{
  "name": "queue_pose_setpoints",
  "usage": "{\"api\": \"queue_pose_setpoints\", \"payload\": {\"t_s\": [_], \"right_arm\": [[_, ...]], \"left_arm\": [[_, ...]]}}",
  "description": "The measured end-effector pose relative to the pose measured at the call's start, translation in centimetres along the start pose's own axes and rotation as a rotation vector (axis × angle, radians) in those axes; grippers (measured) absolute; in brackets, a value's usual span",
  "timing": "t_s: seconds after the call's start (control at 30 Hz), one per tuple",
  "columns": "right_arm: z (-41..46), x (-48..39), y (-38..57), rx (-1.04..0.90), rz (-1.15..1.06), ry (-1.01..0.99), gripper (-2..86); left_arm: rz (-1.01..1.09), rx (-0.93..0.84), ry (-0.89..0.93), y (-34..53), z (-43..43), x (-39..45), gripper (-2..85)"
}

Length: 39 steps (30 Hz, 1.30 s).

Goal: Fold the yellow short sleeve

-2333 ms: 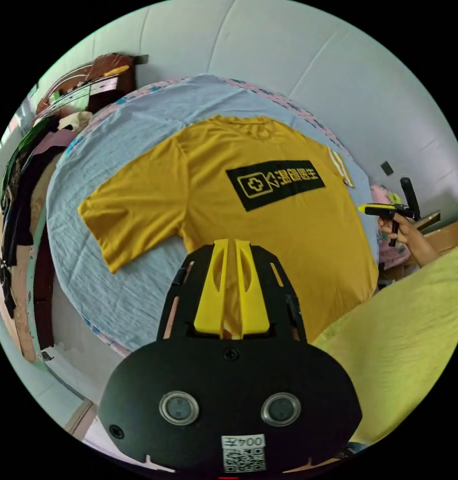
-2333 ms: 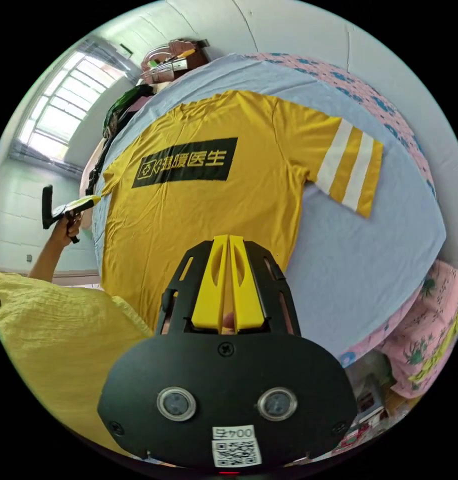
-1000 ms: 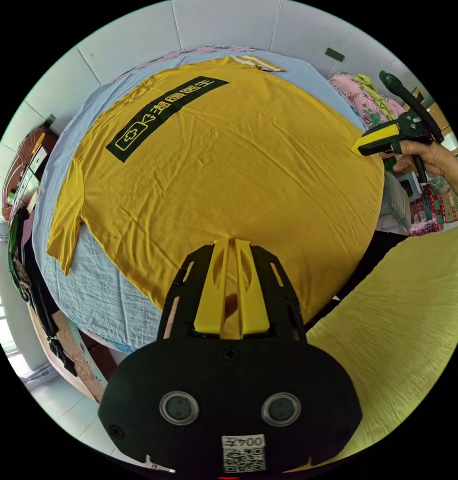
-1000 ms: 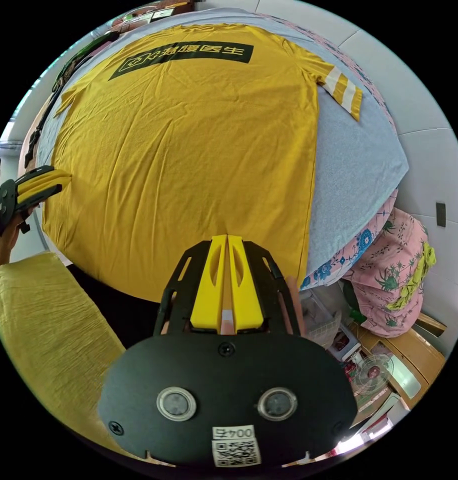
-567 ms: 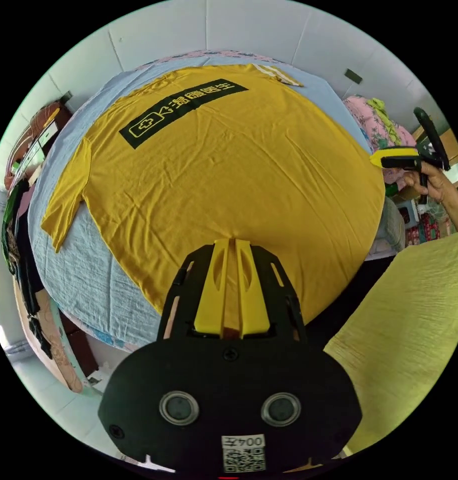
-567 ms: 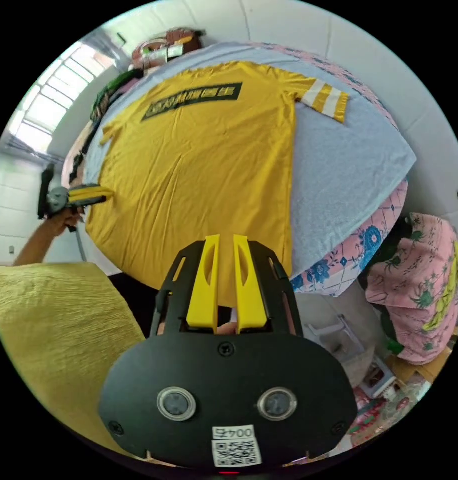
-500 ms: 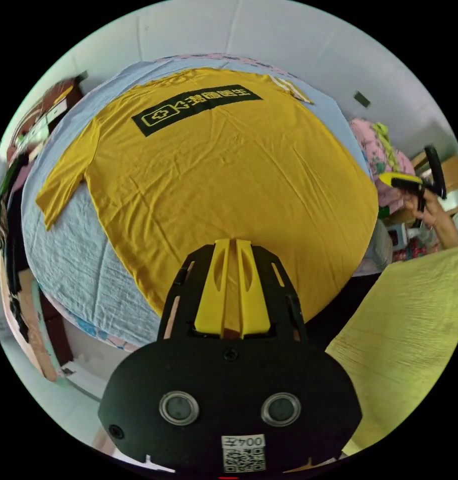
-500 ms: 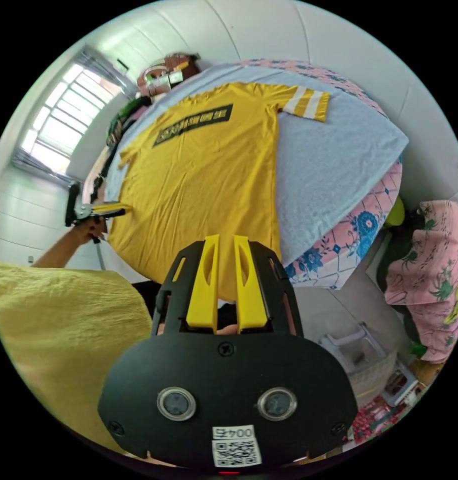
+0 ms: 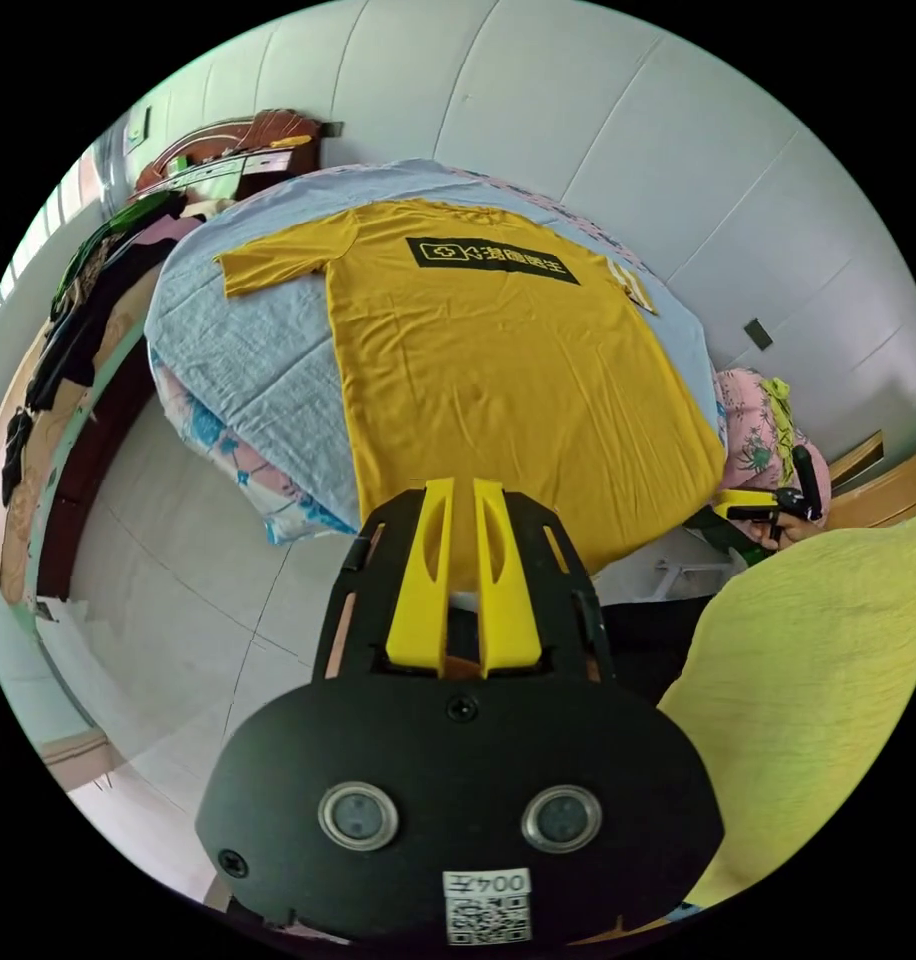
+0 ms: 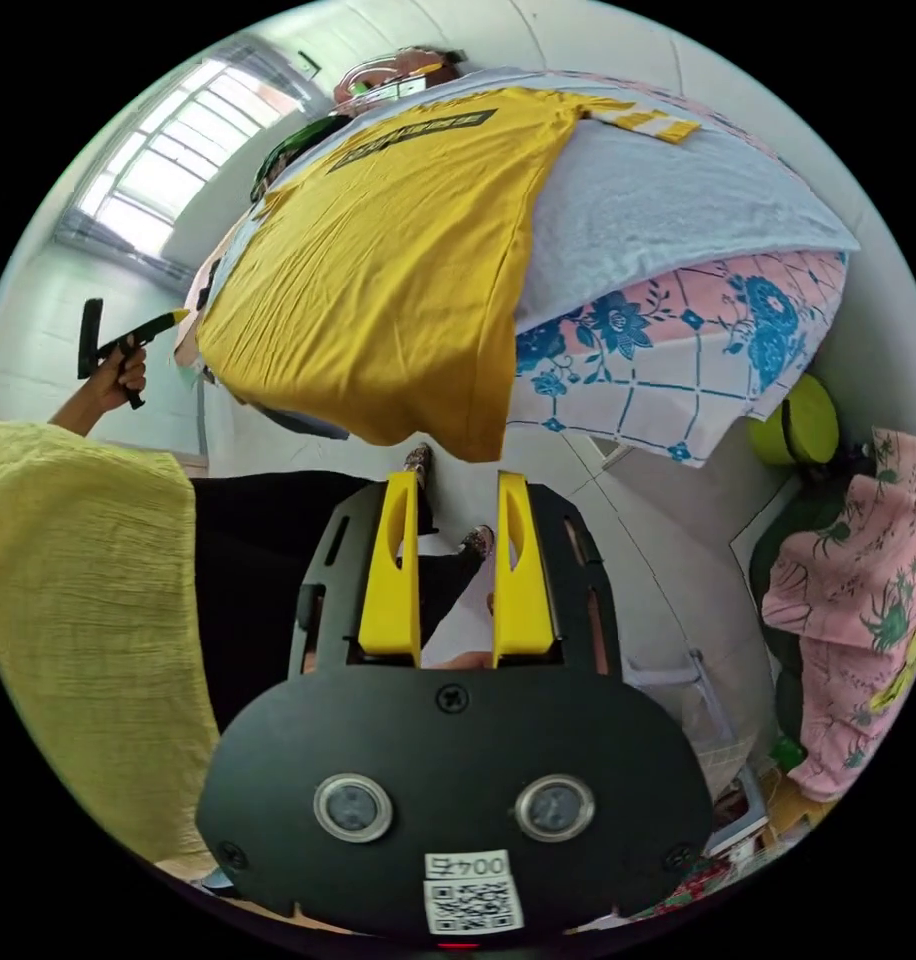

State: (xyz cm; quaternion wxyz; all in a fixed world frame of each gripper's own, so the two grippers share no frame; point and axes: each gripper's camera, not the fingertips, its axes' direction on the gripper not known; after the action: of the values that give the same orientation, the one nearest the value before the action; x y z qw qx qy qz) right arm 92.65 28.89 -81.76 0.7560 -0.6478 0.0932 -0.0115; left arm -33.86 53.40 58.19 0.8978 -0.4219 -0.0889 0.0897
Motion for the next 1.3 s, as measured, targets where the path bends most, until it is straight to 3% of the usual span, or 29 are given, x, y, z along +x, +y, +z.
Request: {"api": "queue_pose_setpoints", "payload": {"t_s": [0.3,0.63,0.93,1.3], "right_arm": [[0.7,4.2,0.3,-0.038,-0.053,-0.086,10.1],[-0.1,5.9,1.2,-0.097,-0.01,-0.095,8.2],[-1.9,5.6,0.7,-0.225,0.005,0.002,4.8],[-5.0,5.4,-0.1,-0.337,-0.003,0.053,0.4]], "left_arm": [[-0.009,-0.059,-0.028,6.8,0.6,-0.9,5.2],[0.127,-0.259,-0.066,12.5,5.8,-4.7,9.9],[0.113,-0.175,0.036,13.1,9.8,-9.3,12.3],[0.306,-0.228,0.149,12.0,13.2,-12.9,12.4]]}}
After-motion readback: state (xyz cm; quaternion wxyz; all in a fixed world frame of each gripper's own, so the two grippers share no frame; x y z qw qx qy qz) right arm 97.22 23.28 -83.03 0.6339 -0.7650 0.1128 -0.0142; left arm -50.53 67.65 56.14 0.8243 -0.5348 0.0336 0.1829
